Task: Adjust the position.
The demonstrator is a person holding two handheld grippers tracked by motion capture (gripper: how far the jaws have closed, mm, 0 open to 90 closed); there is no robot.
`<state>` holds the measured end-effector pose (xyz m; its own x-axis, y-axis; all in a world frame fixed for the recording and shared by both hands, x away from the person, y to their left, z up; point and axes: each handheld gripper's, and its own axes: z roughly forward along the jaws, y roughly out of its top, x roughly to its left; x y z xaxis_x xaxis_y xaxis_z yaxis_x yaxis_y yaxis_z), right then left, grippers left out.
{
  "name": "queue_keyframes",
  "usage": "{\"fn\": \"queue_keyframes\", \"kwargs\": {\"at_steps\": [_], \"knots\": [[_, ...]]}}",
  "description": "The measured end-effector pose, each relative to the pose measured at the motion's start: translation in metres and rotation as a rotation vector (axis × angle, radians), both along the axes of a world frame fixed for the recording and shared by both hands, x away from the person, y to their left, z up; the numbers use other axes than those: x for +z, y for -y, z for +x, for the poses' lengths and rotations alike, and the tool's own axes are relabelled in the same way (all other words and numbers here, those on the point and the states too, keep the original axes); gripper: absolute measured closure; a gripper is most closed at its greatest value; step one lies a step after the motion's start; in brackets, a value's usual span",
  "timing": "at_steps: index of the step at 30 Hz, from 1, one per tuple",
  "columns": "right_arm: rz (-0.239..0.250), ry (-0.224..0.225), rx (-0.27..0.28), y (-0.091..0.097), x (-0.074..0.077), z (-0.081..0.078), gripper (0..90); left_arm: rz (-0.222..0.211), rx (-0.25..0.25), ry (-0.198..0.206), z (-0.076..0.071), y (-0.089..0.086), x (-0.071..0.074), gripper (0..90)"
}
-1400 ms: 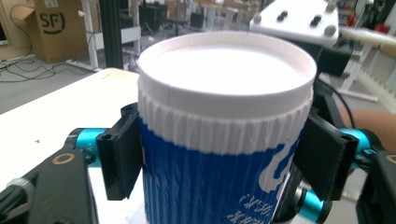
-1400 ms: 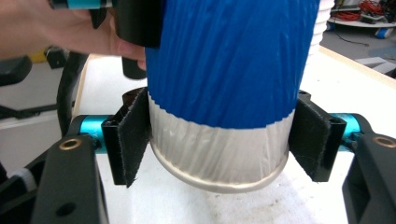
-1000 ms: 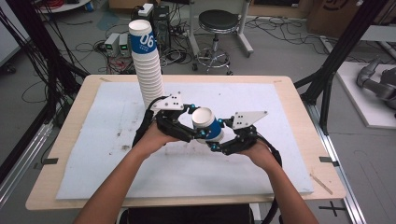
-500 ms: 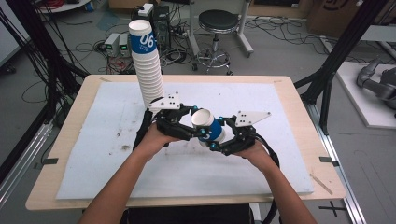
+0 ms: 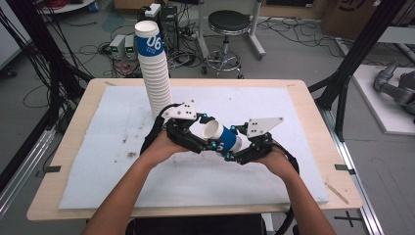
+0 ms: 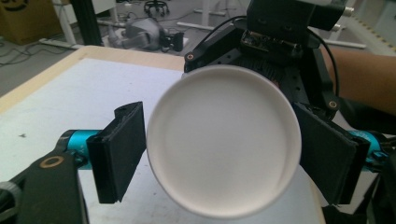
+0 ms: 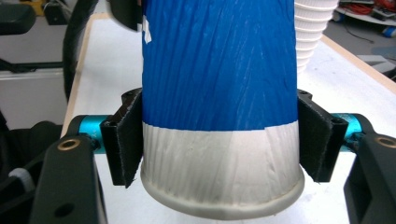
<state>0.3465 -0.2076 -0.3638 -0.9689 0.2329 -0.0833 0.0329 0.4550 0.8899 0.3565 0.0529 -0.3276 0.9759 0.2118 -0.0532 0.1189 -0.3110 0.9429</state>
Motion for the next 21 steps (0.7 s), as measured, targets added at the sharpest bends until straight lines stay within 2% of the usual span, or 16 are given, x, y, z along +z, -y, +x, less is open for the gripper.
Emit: {"fn": "queue_keyframes", "kwargs": {"at_steps": [2, 4, 6, 7, 8, 10, 11, 13, 15, 17, 21], "knots": [[-0.021, 0.008, 0.013, -0.002, 0.0, -0.001, 28.0, 0.004, -0.018, -0.009, 0.001, 0.001, -0.001, 20.8], [-0.029, 0.002, 0.028, -0.004, -0.001, -0.002, 28.1, 0.004, -0.069, -0.019, 0.001, 0.002, -0.002, 25.7], [-0.038, 0.003, 0.043, -0.005, -0.002, -0.003, 28.1, 0.009, -0.083, -0.016, 0.0, 0.003, -0.003, 29.1], [-0.041, 0.001, 0.047, -0.005, -0.002, -0.003, 27.9, 0.004, -0.085, -0.034, 0.001, 0.002, -0.003, 29.8], [-0.033, -0.009, 0.048, -0.005, -0.002, -0.003, 25.9, -0.005, -0.088, -0.043, 0.002, 0.0, -0.003, 30.0], [0.003, -0.021, 0.036, -0.004, -0.001, -0.002, 21.1, -0.056, -0.083, -0.06, 0.003, -0.004, -0.004, 30.1], [0.036, -0.041, 0.03, -0.003, -0.001, -0.002, 19.3, -0.07, -0.074, -0.051, 0.003, -0.006, -0.005, 30.2], [0.124, -0.117, -0.002, 0.001, 0.0, -0.001, 17.2, -0.129, -0.069, -0.051, 0.001, -0.011, -0.007, 30.4], [0.183, -0.142, 0.005, 0.005, -0.001, 0.0, 14.7, -0.179, -0.07, -0.039, -0.002, -0.014, -0.008, 30.6], [0.178, -0.15, 0.019, 0.004, -0.004, 0.0, 14.9, -0.187, -0.073, -0.038, -0.003, -0.014, -0.009, 30.6], [0.156, -0.109, 0.039, 0.004, -0.002, -0.002, 20.7, -0.18, -0.072, -0.043, -0.003, -0.016, -0.009, 30.6]]}}
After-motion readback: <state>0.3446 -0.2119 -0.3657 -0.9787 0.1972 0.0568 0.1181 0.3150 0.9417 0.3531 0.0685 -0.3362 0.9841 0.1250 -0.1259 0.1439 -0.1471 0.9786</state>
